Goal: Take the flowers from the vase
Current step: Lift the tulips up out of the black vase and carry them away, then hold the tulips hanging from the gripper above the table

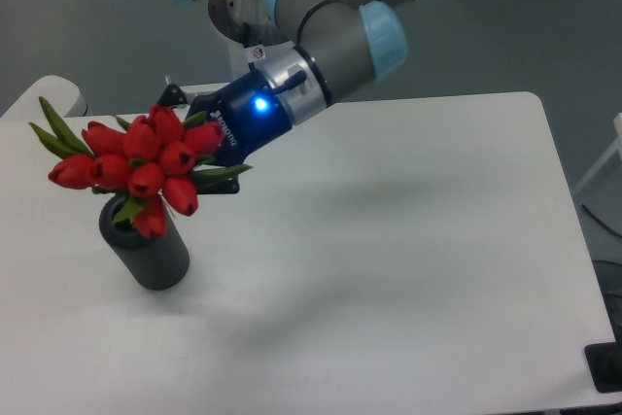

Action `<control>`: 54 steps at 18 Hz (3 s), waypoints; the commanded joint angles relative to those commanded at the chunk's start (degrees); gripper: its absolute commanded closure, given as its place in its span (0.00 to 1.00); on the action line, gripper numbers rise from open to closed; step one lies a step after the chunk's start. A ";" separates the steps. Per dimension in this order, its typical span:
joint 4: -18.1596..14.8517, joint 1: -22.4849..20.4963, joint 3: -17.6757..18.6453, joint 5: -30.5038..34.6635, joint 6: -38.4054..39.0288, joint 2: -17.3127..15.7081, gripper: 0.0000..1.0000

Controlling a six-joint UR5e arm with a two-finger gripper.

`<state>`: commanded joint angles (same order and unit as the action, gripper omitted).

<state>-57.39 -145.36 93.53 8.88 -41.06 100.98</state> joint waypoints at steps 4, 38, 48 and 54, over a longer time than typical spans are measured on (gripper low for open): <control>0.09 -1.67 -2.39 0.35 0.02 1.67 0.96; -2.72 0.08 -10.73 64.06 -17.47 15.03 0.97; -6.41 1.48 -13.80 73.03 -27.57 18.54 0.97; -7.29 3.16 -18.03 77.87 -30.56 23.29 0.97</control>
<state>-64.69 -142.21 75.50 86.74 -71.62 124.27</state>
